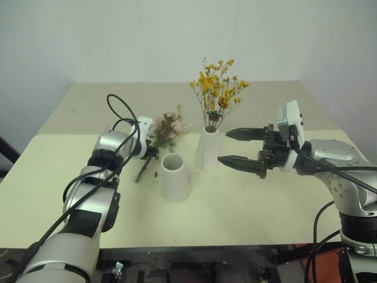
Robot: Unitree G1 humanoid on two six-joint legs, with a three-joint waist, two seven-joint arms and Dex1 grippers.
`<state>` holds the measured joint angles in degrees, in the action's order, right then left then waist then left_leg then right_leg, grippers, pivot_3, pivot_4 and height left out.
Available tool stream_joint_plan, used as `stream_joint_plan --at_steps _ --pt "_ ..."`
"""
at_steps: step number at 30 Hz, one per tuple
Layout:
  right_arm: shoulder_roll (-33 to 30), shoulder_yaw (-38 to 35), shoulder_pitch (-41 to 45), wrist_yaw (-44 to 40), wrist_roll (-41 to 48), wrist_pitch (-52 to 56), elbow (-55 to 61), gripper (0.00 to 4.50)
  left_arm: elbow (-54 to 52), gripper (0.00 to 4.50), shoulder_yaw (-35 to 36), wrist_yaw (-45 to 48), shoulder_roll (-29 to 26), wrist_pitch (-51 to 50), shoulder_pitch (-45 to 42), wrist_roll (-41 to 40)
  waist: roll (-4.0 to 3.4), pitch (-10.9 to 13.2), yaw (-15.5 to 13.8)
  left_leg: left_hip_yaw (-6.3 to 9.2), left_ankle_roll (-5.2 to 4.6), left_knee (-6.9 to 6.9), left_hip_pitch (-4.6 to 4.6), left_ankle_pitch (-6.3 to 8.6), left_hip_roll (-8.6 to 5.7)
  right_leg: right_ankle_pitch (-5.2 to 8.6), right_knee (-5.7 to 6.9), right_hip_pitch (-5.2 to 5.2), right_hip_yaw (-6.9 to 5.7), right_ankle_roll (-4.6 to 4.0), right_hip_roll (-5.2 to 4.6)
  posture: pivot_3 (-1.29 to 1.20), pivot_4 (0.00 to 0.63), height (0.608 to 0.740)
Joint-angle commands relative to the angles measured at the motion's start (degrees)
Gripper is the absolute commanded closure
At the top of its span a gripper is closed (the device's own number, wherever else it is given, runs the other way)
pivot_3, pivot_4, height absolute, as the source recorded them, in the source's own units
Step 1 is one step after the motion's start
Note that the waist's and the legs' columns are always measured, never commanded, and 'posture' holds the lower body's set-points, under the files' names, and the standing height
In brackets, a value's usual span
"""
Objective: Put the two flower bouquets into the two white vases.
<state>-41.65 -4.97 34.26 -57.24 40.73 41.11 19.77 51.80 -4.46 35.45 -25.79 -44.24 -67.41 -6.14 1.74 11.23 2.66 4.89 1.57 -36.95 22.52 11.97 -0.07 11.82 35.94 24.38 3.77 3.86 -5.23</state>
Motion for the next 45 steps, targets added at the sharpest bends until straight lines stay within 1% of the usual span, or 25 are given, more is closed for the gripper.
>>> stream_joint_plan --at_steps 1,2,3,4,6,8,10,12,14,17,22,27,33,39,45 --pt "-1.32 -1.21 -1.13 -4.49 -0.28 -5.34 0.26 0.0 -12.08 4.39 5.63 2.17 -3.58 11.14 3.26 -2.72 0.0 0.0 0.02 0.0 0.0 0.01 0.0 0.0 0.01 0.0 0.0 0.01 0.0 -0.01 0.01 0.0 0.15 0.74" --pt "-1.56 -1.14 -1.55 -5.67 -0.65 -6.48 -0.27 0.0 -15.48 4.39 6.93 3.63 -4.32 14.62 5.33 -3.68 0.0 0.0 0.07 0.0 0.01 0.01 0.01 0.0 0.03 -0.01 -0.02 0.01 0.0 -0.02 0.01 0.0 0.15 0.74" --pt "-1.77 -1.05 -2.0 -6.78 -1.26 -7.86 -1.12 0.0 -18.95 4.39 8.68 5.66 -5.01 17.53 7.43 -5.25 0.0 0.0 0.11 -0.01 0.01 0.02 0.01 0.0 0.02 -0.13 -0.01 0.02 0.0 -0.22 -0.01 0.0 0.15 0.74" --pt "-1.94 -1.02 -2.39 -7.88 -1.8 -9.12 -2.02 0.0 -21.64 4.39 10.13 7.14 -5.65 19.15 8.93 -6.63 0.0 0.0 0.0 -0.01 0.01 0.02 0.0 0.01 0.03 -0.26 -0.03 0.02 0.0 -0.42 -0.01 0.0 0.15 0.74" --pt "-2.36 -0.94 -2.91 -9.88 -2.66 -11.04 -3.8 0.0 -25.54 4.39 12.68 9.83 -6.58 20.52 10.77 -9.5 0.0 0.0 -0.15 -0.01 0.02 0.0 0.0 0.0 0.02 -0.3 -0.02 0.01 0.0 -0.46 -0.02 0.0 0.15 0.74" --pt "-2.77 -0.82 -3.21 -11.49 -3.02 -12.07 -5.13 0.0 -28.65 4.39 13.93 14.88 -8.41 17.61 11.41 -13.24 0.0 0.0 -0.21 -0.02 0.03 -0.03 -0.01 -0.01 0.02 -0.31 -0.01 -0.02 0.0 -0.44 -0.01 0.0 0.15 0.74" --pt "-3.15 -0.66 -3.55 -13.3 -3.52 -13.25 -6.47 0.0 -34.02 4.39 16.79 18.51 -9.08 14.39 12.32 -19.35 0.0 0.0 -0.19 -0.01 0.03 -0.05 -0.01 -0.01 0.02 -0.26 -0.02 -0.03 -0.01 -0.35 0.0 0.0 0.15 0.74" --pt "-3.19 -0.4 -3.55 -14.29 -4.18 -14.07 -7.77 0.0 -38.2 4.39 19.71 20.85 -9.01 11.93 12.91 -25.05 0.0 0.0 -0.17 -0.01 0.03 -0.04 -0.01 -0.01 0.03 -0.11 -0.05 -0.04 0.0 -0.1 -0.01 0.0 0.15 0.74" --pt "-3.02 -0.13 -3.39 -14.6 -4.88 -14.67 -8.86 0.0 -40.89 4.39 22.3 22.78 -8.71 9.76 13.39 -30.43 0.0 0.0 -0.16 -0.01 0.03 -0.04 0.01 -0.01 0.02 -0.12 -0.05 -0.03 0.0 -0.12 -0.02 0.0 0.15 0.74" --pt "-2.84 -0.08 -3.18 -14.89 -5.24 -15.03 -9.55 0.0 -42.44 4.39 24.8 22.12 -7.9 6.93 13.32 -35.77 0.0 0.0 -0.12 -0.01 0.03 -0.05 -0.08 -0.01 0.03 -0.11 0.01 -0.08 0.0 -0.11 -0.01 0.0 0.15 0.74" --pt "-2.8 -0.33 -3.29 -14.97 -5.49 -14.86 -9.62 0.0 -45.83 4.39 25.77 22.35 -6.82 3.75 15.02 -41.98 0.0 0.0 0.02 -0.01 0.03 -0.05 -0.18 -0.01 0.04 -0.04 0.02 -0.16 0.0 0.01 0.01 0.0 0.15 0.74" --pt "-2.62 -0.49 -3.42 -14.64 -5.24 -14.59 -9.13 0.0 -47.58 4.39 25.28 22.84 -4.04 5.95 16.85 -44.39 0.0 0.0 -0.14 -0.01 0.03 -0.05 -0.15 -0.01 0.03 -0.14 0.0 -0.15 0.0 -0.15 0.0 0.0 0.15 0.74" --pt "-2.35 -1.7 -3.81 -14.56 -3.47 -14.04 -8.22 0.0 -47.86 4.39 24.0 22.81 -0.24 8.76 18.05 -44.7 0.0 0.0 -0.12 -0.01 0.03 -0.05 -0.16 -0.01 0.03 -0.13 -0.02 -0.17 0.0 -0.14 0.01 0.0 0.15 0.74" --pt "-2.32 -2.12 -3.94 -13.73 -2.48 -13.85 -7.56 0.0 -47.41 4.39 21.93 23.65 2.08 10.02 18.61 -43.96 0.0 0.0 -0.1 -0.01 0.03 -0.05 -0.16 -0.01 0.03 -0.13 -0.03 -0.17 0.0 -0.14 0.01 0.0 0.15 0.74" --pt "-2.5 -2.27 -4.62 -12.76 -2.17 -13.91 -6.77 0.0 -47.62 4.39 19.61 24.52 3.24 10.91 20.32 -43.29 0.0 0.0 -0.08 -0.01 0.03 -0.05 -0.17 -0.01 0.03 -0.12 -0.03 -0.18 0.0 -0.12 0.01 0.0 0.15 0.74"
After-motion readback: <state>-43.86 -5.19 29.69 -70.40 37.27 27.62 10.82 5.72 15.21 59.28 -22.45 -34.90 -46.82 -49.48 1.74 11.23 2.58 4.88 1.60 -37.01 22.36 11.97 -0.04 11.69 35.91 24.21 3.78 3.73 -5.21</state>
